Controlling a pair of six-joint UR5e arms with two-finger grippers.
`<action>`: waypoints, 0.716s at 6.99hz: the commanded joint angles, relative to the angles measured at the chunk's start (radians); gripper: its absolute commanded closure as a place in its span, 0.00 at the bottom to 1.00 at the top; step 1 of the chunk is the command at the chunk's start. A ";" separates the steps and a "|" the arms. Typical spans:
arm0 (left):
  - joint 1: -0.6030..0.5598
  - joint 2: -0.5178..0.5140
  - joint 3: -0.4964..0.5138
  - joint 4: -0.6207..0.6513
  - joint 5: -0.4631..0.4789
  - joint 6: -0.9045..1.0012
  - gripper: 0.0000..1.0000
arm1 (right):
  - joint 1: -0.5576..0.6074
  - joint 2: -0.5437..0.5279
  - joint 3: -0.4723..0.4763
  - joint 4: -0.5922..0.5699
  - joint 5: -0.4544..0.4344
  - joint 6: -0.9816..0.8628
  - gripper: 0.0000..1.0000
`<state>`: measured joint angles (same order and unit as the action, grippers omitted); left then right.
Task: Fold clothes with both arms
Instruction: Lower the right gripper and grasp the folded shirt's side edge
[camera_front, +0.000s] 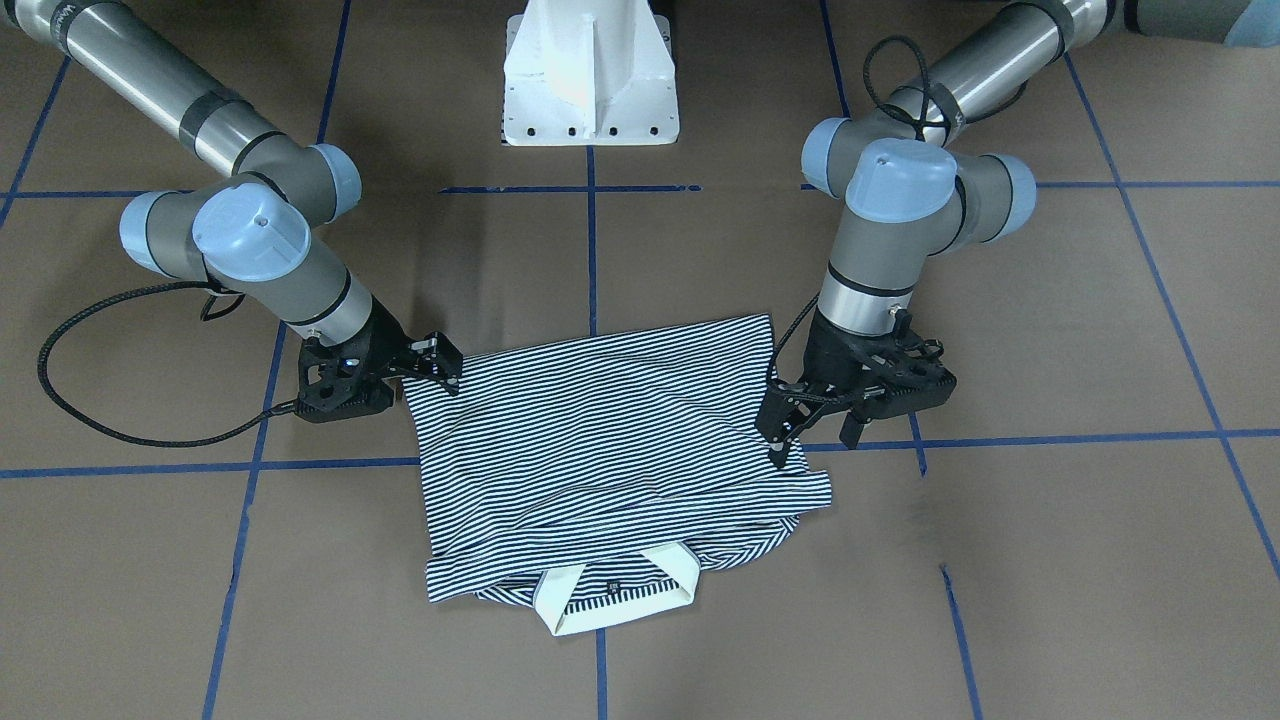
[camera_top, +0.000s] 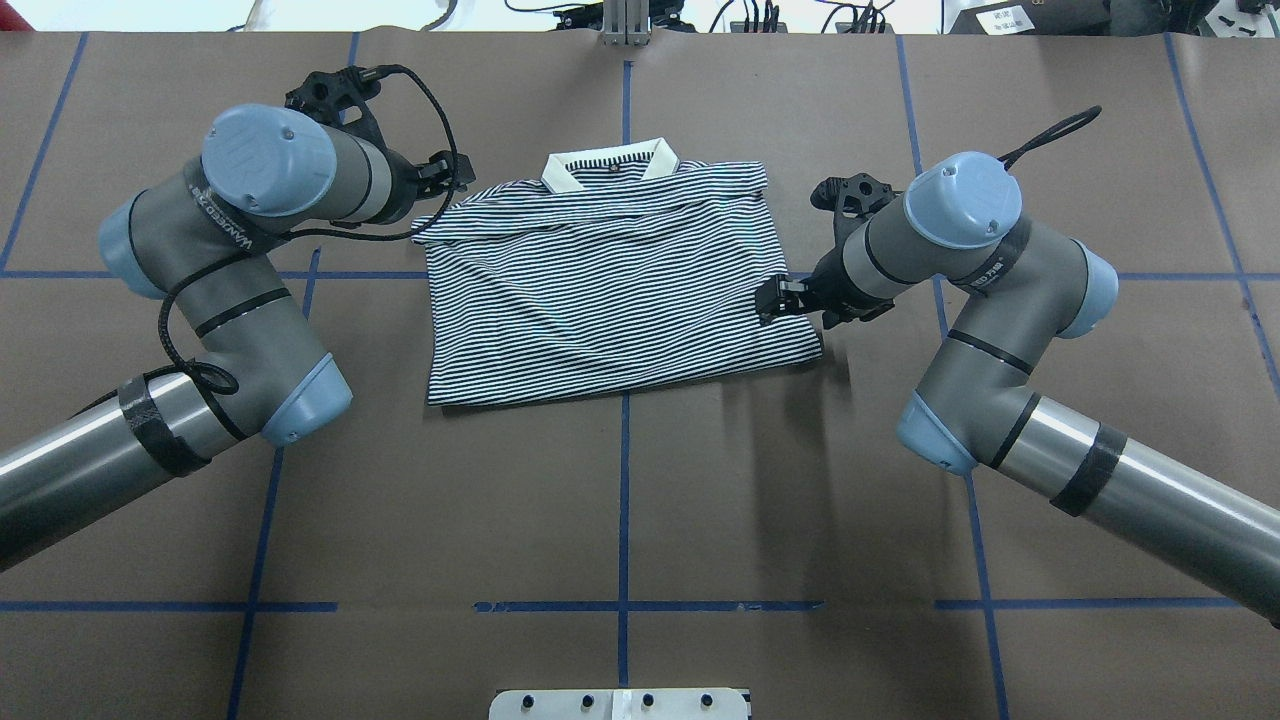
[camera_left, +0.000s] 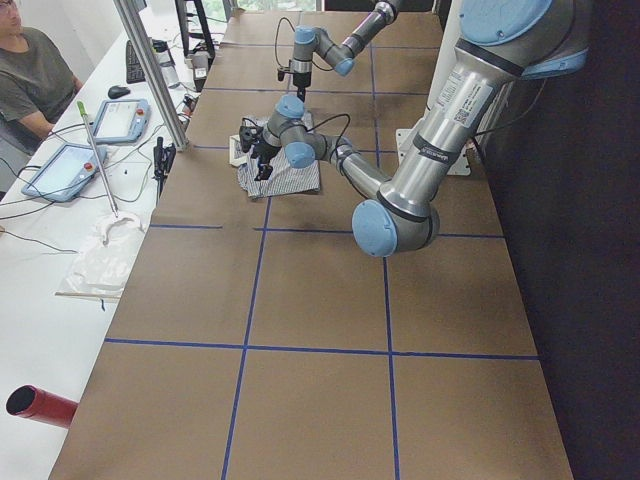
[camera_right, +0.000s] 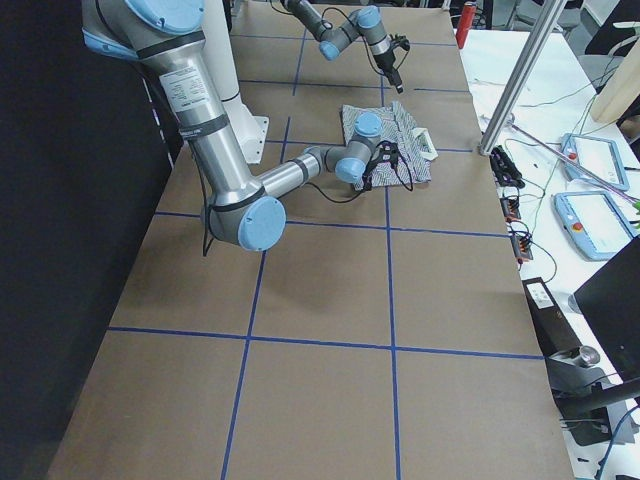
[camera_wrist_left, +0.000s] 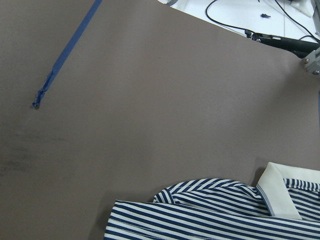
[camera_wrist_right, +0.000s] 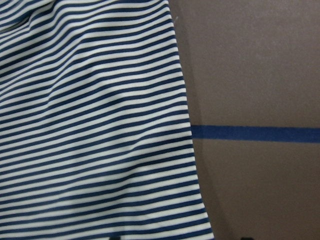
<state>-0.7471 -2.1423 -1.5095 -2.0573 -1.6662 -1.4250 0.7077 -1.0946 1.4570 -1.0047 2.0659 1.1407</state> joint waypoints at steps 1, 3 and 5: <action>0.000 0.002 -0.030 0.002 -0.001 0.000 0.00 | -0.010 -0.004 0.002 0.000 0.000 0.001 0.99; 0.003 0.007 -0.031 0.002 -0.001 0.001 0.01 | -0.016 -0.011 0.008 0.000 0.006 -0.004 1.00; 0.005 0.005 -0.031 0.002 -0.001 0.003 0.01 | -0.028 -0.089 0.095 -0.002 0.013 -0.013 1.00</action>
<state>-0.7433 -2.1368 -1.5404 -2.0556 -1.6674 -1.4233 0.6905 -1.1309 1.4954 -1.0058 2.0767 1.1336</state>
